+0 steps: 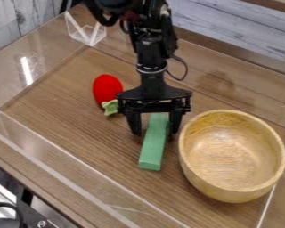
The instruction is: Remove the green block from the brown bowl and put it on the table
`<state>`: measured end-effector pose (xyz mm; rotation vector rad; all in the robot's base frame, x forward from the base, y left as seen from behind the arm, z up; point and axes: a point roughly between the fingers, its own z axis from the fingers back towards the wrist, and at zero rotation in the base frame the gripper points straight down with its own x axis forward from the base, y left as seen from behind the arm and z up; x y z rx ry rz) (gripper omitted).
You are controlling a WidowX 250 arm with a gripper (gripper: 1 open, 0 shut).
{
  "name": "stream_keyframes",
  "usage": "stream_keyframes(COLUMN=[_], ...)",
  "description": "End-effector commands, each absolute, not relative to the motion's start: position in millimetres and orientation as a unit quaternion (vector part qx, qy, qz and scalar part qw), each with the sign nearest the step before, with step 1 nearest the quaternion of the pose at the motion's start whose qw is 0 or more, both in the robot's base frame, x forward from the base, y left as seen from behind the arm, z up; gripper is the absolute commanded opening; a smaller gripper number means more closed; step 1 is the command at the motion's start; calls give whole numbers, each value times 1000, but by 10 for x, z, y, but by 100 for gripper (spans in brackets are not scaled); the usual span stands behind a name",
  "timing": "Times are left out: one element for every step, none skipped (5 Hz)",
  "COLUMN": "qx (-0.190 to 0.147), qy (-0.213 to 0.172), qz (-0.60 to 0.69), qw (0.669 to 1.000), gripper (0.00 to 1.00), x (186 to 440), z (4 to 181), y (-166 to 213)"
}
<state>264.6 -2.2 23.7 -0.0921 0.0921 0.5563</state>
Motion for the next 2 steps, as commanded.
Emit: stream_keyframes(qx=[-53, -56], qy=[12, 11], qz=[293, 308], qw=[955, 950], gripper=[0, 0], x=[2737, 2704], z=[506, 635], y=[-82, -156])
